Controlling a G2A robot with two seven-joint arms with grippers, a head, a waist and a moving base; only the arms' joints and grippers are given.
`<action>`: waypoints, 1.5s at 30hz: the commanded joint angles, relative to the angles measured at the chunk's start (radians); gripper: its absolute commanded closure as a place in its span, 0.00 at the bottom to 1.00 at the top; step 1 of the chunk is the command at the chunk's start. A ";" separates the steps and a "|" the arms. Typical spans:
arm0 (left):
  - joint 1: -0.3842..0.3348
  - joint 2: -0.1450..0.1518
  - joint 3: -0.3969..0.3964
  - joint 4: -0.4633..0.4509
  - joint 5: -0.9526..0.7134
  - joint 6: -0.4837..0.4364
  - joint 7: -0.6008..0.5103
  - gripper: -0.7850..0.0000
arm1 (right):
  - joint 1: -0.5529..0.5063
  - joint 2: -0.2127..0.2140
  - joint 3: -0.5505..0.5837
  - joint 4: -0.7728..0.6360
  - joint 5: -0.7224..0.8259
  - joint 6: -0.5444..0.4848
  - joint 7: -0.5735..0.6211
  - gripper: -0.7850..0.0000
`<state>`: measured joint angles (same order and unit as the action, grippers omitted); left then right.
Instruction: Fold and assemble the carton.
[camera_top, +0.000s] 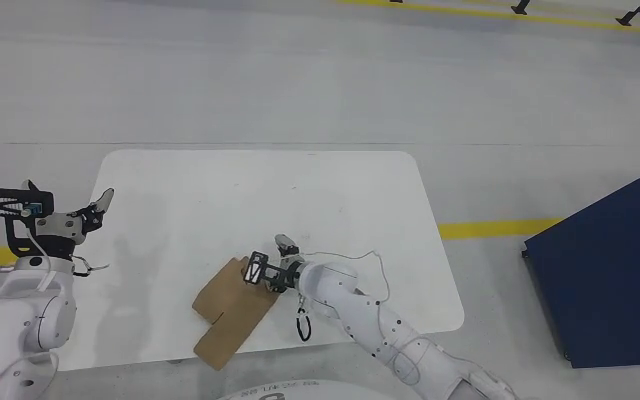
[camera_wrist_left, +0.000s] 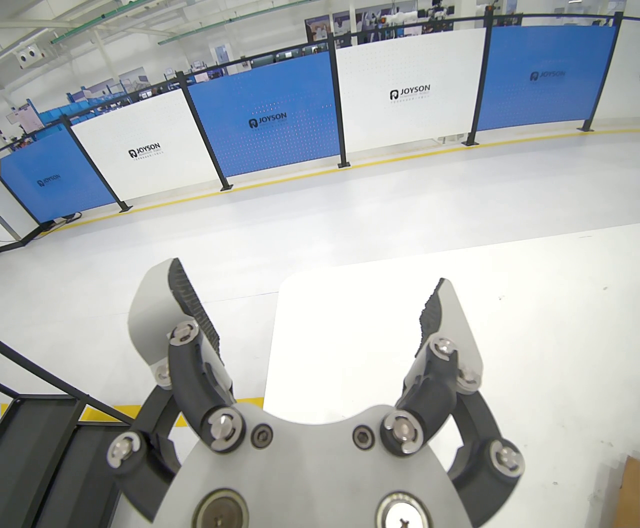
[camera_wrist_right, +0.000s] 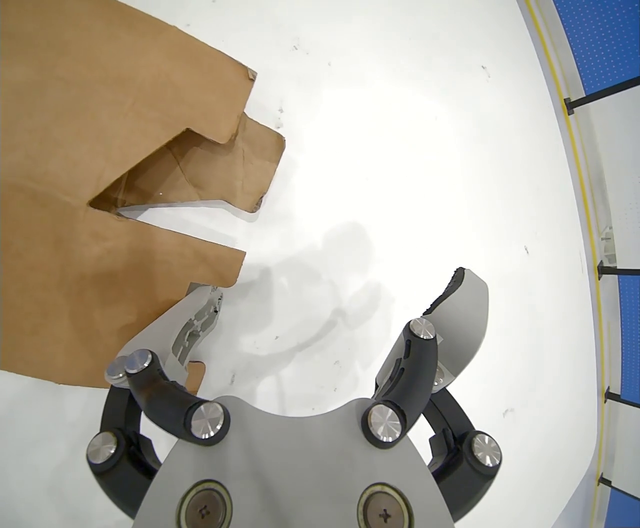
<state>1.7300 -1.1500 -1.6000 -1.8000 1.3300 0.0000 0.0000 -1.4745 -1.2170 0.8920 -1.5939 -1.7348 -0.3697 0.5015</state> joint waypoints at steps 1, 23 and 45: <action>0.000 0.000 0.000 0.000 0.000 0.000 0.000 0.00 | -0.010 0.002 -0.002 -0.013 -0.003 -0.005 -0.008 0.00; 0.000 0.000 0.000 0.000 0.000 0.000 0.000 0.00 | -0.154 0.056 0.283 -0.067 0.113 0.076 -0.336 0.00; 0.146 0.050 -0.038 -0.128 0.436 -0.446 0.249 0.00 | -0.268 0.086 0.456 -0.075 0.200 0.022 -0.643 0.00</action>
<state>1.8759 -1.1002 -1.6376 -1.9282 1.7659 -0.4457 0.2481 -1.7428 -1.1313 1.3484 -1.6690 -1.5347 -0.3476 -0.1413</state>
